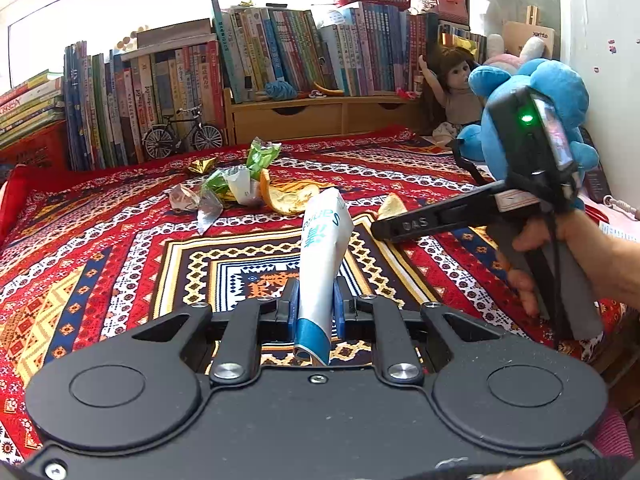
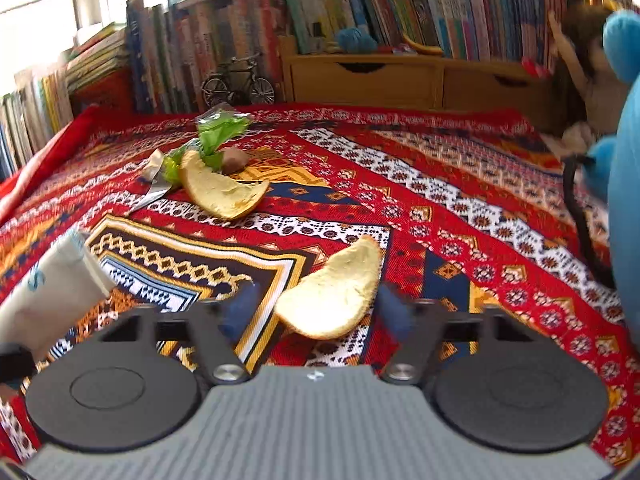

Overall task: Collect trash
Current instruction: 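Grasp the orange peel piece with the right gripper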

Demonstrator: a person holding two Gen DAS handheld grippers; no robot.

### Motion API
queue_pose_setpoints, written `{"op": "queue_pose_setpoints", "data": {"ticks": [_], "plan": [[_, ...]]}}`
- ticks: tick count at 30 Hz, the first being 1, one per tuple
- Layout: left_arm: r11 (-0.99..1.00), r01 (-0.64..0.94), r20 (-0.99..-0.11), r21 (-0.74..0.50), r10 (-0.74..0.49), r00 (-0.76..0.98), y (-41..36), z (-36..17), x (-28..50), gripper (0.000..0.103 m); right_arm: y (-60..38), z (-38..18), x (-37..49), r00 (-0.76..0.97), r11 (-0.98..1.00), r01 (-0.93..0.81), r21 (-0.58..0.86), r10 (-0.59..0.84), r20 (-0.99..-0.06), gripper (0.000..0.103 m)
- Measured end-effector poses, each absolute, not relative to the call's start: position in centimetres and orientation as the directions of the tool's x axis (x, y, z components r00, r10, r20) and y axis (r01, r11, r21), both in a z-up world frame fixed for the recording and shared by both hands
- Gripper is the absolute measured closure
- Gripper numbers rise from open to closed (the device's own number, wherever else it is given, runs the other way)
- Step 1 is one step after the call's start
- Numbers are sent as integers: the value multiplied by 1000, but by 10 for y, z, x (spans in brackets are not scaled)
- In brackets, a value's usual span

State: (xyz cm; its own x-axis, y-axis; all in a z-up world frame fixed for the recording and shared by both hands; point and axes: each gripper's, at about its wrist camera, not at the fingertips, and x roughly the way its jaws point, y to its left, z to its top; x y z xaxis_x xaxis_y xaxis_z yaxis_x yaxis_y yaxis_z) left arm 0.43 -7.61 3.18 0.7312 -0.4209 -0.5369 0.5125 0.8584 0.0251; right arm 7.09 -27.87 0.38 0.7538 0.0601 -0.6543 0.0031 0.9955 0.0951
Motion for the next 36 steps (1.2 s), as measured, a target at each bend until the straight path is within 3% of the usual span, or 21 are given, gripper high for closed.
{"op": "queue_pose_setpoints", "data": {"ticks": [6,36], "plan": [[864,503,-538,14,-417,732,-74,31,3,87,-286,12,53,765,989,-12,148,104,-636,59],[828,559,-510,-38,-497,702,-43,42,-102,86,-251,50,-114,798,958,-209,197,284,-531,59]]}}
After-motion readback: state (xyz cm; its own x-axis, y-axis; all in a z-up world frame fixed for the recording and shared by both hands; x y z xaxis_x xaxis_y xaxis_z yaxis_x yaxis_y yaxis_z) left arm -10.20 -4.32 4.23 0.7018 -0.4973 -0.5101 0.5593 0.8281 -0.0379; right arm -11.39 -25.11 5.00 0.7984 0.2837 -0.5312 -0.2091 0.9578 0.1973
